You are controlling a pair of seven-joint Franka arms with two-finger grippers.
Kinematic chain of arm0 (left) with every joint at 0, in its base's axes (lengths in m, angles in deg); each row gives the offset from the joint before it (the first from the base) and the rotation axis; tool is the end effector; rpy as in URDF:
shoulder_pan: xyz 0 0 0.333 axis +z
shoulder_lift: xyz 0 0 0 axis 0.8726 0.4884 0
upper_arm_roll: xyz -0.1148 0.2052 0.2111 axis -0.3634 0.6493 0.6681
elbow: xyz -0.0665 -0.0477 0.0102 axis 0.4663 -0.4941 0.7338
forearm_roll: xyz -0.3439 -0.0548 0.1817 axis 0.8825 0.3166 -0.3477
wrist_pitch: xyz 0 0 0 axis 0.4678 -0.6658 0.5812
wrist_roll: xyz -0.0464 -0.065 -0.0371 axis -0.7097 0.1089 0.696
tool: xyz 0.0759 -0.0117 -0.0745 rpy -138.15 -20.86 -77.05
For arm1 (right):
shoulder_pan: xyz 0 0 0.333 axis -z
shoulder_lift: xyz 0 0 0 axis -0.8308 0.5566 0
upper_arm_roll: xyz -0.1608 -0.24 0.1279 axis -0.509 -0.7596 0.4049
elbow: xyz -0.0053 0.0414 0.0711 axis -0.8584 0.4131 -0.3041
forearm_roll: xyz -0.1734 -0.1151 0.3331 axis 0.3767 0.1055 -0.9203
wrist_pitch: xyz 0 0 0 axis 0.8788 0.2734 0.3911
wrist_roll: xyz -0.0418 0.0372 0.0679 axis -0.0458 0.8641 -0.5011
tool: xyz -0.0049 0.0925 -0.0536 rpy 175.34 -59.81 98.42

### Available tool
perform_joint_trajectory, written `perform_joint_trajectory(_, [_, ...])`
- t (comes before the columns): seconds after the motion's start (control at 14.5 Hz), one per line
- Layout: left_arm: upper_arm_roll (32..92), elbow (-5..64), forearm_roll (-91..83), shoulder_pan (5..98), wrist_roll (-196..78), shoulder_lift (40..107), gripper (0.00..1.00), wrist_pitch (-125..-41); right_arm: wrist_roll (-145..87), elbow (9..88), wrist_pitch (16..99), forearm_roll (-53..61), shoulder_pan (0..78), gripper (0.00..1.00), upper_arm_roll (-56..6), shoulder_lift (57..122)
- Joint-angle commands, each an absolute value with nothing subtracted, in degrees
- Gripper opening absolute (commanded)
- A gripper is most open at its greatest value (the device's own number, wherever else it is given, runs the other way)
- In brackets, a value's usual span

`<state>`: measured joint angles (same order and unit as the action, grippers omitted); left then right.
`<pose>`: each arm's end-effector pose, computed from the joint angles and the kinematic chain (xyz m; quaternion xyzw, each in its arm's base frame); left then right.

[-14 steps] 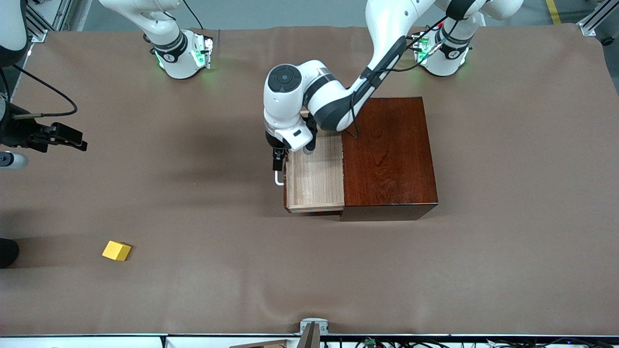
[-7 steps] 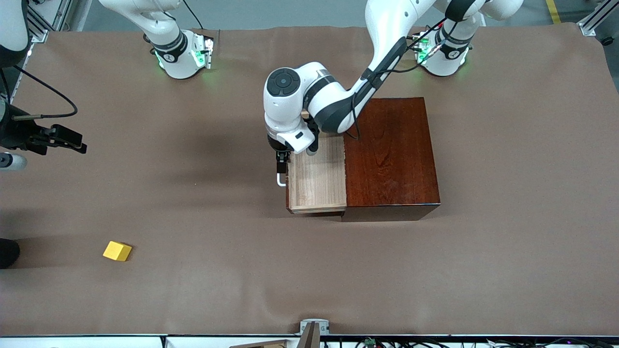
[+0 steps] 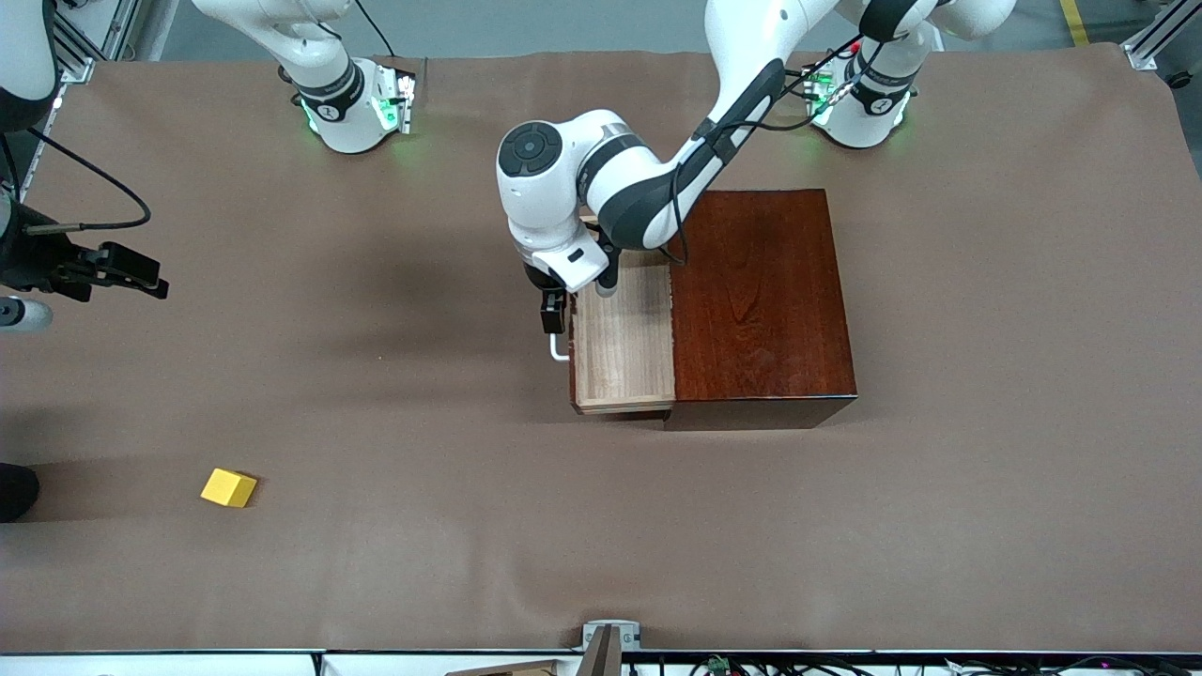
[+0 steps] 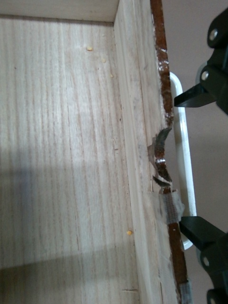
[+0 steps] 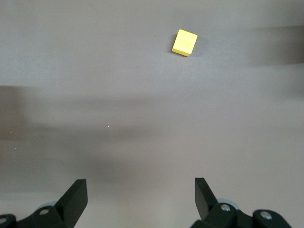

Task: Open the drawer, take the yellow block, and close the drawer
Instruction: 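Push the drawer shut into the box with the left gripper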

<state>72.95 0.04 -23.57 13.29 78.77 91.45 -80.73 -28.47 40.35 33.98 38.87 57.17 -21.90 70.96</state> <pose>0.4625 -0.5945 0.3294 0.7222 0.6905 0.0356 0.0194 0.5792 -0.0311 0.5771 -0.9995 -0.0065 0.0291 0.0144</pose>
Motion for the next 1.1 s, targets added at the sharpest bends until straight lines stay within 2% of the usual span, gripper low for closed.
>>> perform_joint_trajectory(0.0, [76.60, 3.20, -30.94, 14.88, 75.03, 90.18, 1.00, -69.08, -28.64, 41.80, 34.55, 39.89, 57.14, 1.00, -21.80, 69.28])
perform_joint_trajectory(0.69, [80.29, 3.37, -32.17, 15.41, 75.38, 88.07, 1.00, -59.23, -28.64, 41.71, 34.46, 39.89, 57.06, 1.00, -21.80, 69.19])
perform_joint_trajectory(1.03, [80.73, 3.02, -32.18, 14.71, 75.29, 87.02, 1.00, -58.35, -28.64, 41.80, 34.55, 39.89, 57.05, 1.00, -21.71, 69.28])
